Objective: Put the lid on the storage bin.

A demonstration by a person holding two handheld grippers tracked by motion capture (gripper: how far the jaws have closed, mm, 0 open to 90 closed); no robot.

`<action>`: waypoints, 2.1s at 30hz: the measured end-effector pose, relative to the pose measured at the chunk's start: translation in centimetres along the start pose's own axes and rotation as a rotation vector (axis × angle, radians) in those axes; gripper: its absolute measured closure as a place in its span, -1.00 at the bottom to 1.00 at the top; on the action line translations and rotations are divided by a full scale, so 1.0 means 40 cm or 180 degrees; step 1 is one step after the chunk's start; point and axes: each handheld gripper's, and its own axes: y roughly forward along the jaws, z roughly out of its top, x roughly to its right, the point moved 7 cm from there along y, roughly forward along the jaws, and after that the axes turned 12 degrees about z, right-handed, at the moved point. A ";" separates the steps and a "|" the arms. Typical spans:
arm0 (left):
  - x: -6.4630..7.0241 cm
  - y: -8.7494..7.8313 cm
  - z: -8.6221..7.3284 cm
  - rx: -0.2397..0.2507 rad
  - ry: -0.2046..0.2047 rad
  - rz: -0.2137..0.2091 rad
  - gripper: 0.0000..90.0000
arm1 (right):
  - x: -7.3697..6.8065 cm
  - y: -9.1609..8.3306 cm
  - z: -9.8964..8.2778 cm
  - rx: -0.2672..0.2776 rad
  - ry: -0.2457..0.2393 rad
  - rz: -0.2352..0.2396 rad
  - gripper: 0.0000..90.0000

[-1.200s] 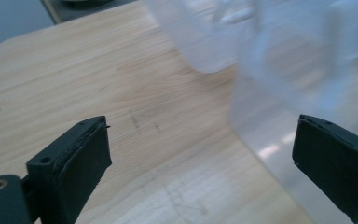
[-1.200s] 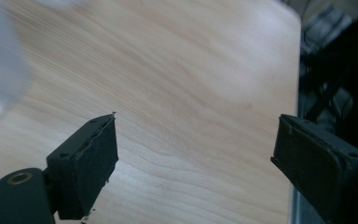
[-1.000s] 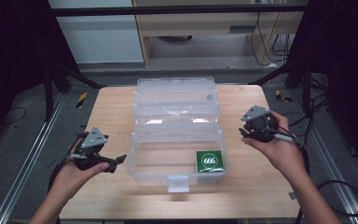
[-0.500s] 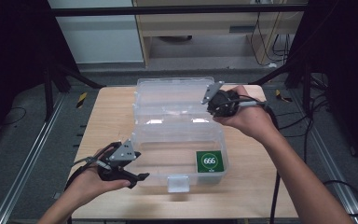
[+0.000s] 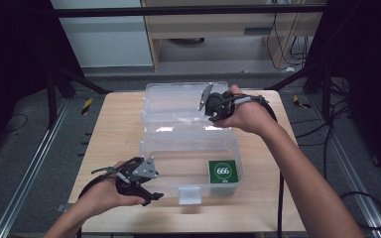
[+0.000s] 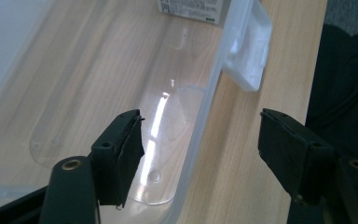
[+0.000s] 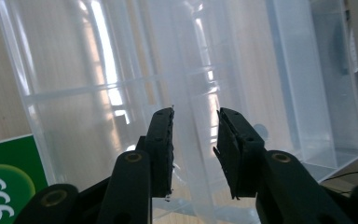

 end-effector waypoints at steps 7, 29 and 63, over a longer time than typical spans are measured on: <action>0.001 0.030 -0.002 -0.0076 0.0051 -0.0083 -0.05 | -0.009 0.010 -0.002 -0.0106 -0.0108 0.0090 0.66; -0.002 0.071 -0.023 -0.0252 0.0019 -0.0237 0.76 | -0.003 0.016 0.002 -0.0254 -0.0263 0.0094 0.82; -0.018 0.083 -0.024 -0.0079 -0.0103 -0.0172 0.76 | 0.011 0.032 0.023 -0.0328 -0.0380 0.0257 0.91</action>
